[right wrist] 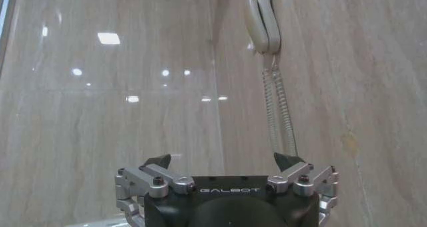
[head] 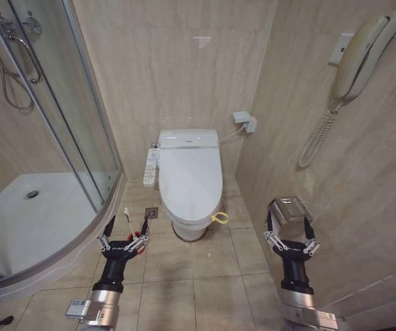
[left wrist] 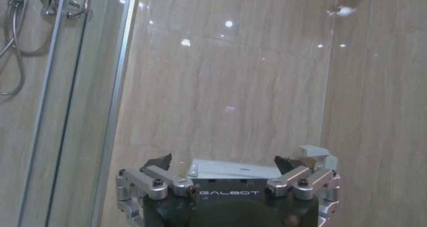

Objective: Open the toilet lid, clean the toilet bowl with a toilet brush, close the toilet lid, and flush.

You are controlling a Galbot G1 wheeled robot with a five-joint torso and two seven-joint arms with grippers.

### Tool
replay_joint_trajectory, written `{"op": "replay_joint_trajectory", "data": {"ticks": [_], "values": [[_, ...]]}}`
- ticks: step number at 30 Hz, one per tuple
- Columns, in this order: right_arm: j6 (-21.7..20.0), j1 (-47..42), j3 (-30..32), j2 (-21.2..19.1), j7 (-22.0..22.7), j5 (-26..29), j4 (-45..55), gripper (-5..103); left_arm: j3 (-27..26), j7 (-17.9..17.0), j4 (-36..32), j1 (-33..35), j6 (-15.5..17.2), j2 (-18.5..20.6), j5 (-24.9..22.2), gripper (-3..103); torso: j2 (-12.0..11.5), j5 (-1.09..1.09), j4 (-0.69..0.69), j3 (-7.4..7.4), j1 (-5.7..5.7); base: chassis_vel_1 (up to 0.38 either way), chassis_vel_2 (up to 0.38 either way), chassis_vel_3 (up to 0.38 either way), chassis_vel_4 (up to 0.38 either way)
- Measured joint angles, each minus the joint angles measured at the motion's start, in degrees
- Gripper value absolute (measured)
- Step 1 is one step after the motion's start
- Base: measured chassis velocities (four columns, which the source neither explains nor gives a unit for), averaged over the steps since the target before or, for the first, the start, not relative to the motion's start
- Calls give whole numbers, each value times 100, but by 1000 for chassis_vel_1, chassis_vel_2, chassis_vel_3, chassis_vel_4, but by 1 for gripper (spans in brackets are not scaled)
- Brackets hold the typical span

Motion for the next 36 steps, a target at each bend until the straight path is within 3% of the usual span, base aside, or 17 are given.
{"op": "replay_joint_trajectory", "data": {"ticks": [36], "values": [[-10, 6, -19, 8, -144, -120, -92, 100, 22, 133, 68, -59, -138, -1, -102, 100, 0, 0, 0, 0, 0, -2, -2, -2, -5]]}}
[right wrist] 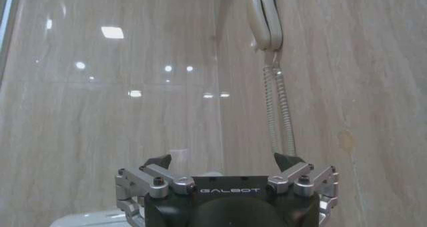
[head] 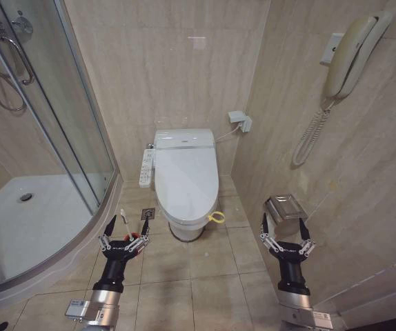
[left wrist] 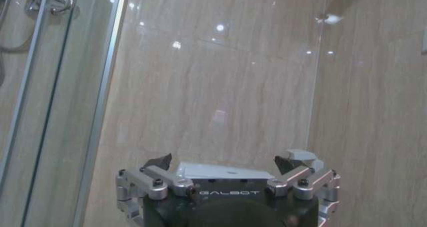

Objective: Open the toilet lid, clean the toilet bowl with a toilet brush, close the toilet lid, and flush.

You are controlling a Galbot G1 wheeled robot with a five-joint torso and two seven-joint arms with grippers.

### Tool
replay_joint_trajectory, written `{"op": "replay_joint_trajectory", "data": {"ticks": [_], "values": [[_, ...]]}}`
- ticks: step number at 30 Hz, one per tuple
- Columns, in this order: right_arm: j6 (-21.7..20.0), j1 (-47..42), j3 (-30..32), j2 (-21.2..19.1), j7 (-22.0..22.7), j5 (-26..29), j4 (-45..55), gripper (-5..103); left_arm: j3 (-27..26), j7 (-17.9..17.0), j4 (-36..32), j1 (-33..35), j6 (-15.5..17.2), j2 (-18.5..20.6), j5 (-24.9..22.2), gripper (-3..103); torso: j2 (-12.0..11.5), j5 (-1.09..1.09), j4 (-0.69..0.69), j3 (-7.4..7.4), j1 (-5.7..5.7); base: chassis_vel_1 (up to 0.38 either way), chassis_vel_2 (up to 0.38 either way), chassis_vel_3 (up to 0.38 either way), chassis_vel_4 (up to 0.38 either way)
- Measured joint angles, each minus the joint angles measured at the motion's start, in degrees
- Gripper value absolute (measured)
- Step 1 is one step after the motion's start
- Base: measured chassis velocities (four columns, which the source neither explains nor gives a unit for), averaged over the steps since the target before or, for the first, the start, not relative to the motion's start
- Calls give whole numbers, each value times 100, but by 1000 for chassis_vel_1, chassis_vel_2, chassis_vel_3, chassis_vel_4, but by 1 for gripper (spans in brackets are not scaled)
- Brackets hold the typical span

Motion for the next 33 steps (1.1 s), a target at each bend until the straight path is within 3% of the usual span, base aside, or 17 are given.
{"op": "replay_joint_trajectory", "data": {"ticks": [14, 33], "values": [[109, 45, 2, -17, -209, 190, -64, 100, -3, 27, 35, -9, -12, -17, -2, 100, 1, 0, 0, -1, -2, -12, 13, 17, -11], [123, 29, -23, -22, -68, 168, -56, 100, 53, 42, 113, -39, -51, -49, 16, 100, -2, 1, -1, 2, 5, -181, 178, 177, -179]]}}
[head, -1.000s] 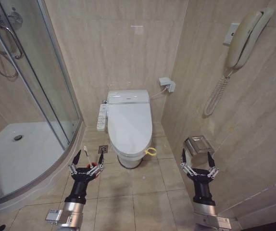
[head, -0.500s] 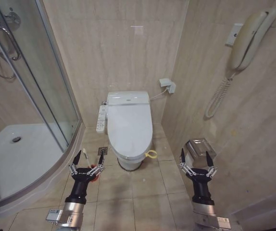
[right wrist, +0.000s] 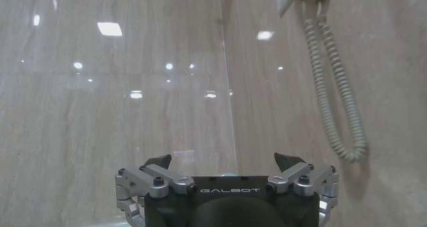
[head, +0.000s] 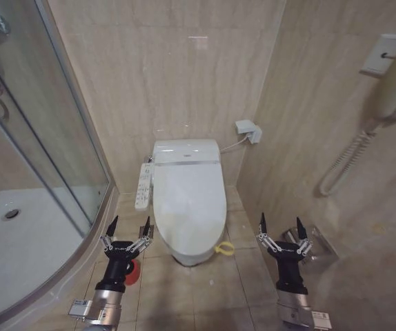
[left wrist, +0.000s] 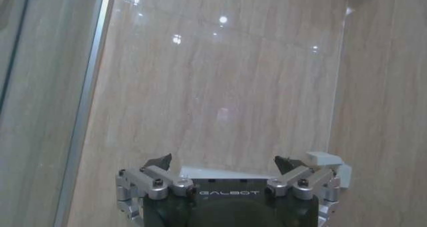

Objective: Open the toilet lid, clean the toilet bowl with a toilet brush, close the toilet lid, and flush.

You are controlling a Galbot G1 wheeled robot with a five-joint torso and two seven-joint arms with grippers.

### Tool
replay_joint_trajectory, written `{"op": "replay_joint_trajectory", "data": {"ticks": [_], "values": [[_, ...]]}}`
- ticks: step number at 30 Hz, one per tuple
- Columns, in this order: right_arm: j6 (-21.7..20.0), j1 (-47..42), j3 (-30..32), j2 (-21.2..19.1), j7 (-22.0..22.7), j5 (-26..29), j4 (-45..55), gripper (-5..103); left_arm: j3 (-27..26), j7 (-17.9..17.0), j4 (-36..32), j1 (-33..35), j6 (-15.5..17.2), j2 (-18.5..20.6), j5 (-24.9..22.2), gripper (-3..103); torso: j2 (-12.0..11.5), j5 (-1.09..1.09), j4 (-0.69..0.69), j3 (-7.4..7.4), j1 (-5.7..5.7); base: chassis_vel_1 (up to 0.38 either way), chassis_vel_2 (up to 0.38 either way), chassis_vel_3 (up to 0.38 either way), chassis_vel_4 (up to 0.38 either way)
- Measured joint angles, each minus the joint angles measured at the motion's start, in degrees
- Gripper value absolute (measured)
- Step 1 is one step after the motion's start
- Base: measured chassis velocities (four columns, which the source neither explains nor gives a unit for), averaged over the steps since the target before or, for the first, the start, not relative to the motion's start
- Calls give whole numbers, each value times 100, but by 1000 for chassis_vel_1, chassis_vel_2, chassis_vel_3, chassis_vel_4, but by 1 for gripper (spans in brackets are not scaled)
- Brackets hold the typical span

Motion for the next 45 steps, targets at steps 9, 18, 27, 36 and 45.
{"op": "replay_joint_trajectory", "data": {"ticks": [9, 18, 27, 36, 45], "values": [[21, -37, 38, 26, -104, -10, 81, 100, 4, 5, -37, 43, -24, -12, 5, 100, 2, 0, 0, -3, -9, 17, -22, -22, 29], [124, -34, 51, 51, -325, 152, 89, 100, -1, 20, -70, 85, -76, -32, 12, 100, 2, -1, 1, -3, -7, 2, 1, 2, -1], [131, 60, 37, 58, -264, 162, -37, 100, -3, 26, 42, 29, -92, -39, 11, 100, 2, -1, 0, -2, -6, -86, 88, 93, -110], [116, -67, -87, -33, 115, -105, -20, 100, 60, 24, 160, -30, -100, -78, 18, 100, 0, -1, 1, 0, 0, -137, 140, 126, -126], [89, -431, -254, -175, 210, -515, -47, 100, -7, 9, 403, -148, -152, -47, -8, 100, 3, -1, 0, -4, -9, 16, -45, -22, 37]]}}
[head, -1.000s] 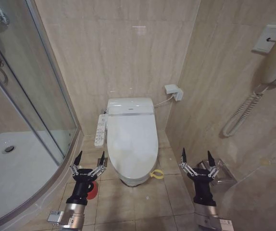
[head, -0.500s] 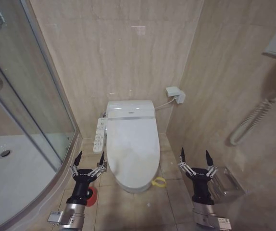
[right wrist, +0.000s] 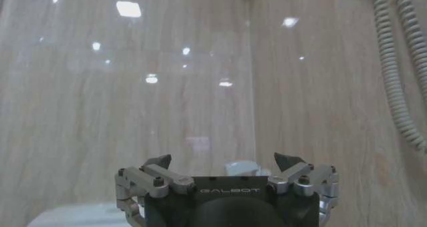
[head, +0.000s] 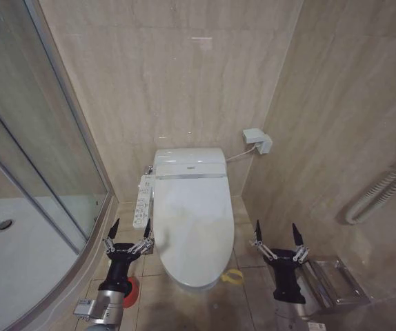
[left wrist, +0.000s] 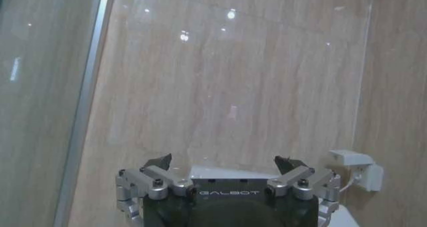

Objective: Open the toilet lid, clean the toilet bowl with a toilet brush, close the toilet lid, and flush.

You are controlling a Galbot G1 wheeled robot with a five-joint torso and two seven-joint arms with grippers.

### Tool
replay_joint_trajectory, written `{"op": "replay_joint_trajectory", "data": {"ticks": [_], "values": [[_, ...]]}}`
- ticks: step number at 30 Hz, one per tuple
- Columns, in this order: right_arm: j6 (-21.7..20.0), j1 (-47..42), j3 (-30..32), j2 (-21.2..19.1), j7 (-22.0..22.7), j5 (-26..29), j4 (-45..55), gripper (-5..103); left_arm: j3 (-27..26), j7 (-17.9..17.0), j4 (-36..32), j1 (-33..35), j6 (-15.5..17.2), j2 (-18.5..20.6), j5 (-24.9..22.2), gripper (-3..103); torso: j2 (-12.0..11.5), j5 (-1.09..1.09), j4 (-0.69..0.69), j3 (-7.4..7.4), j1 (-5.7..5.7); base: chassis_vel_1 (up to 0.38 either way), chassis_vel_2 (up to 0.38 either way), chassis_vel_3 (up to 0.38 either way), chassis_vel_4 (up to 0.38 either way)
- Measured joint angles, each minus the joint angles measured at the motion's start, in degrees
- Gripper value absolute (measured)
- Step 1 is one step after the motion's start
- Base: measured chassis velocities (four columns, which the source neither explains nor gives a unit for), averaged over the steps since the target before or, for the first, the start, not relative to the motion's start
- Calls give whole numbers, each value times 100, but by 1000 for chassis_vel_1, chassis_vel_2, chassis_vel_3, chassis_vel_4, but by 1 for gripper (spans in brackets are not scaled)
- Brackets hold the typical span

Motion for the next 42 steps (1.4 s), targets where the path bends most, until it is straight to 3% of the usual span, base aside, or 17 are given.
{"op": "replay_joint_trajectory", "data": {"ticks": [10, 22, 42], "values": [[-38, -550, -283, -560, 105, -486, -250, 100, 8, -6, 470, -331, -80, 42, -201, 100, -1, -1, 0, 2, 4, 0, 0, 0, 0], [-146, -278, -795, -206, 336, -894, -1263, 100, 40, -2, 766, -653, -58, 115, -304, 100, -1, -1, 1, 2, 3, 0, 0, 0, 0], [-509, 89, -674, -281, 662, -1157, -2207, 100, 115, 8, 1086, -934, -44, 106, -379, 100, -1, 0, 1, 2, 3, 0, 0, 0, 0]]}}
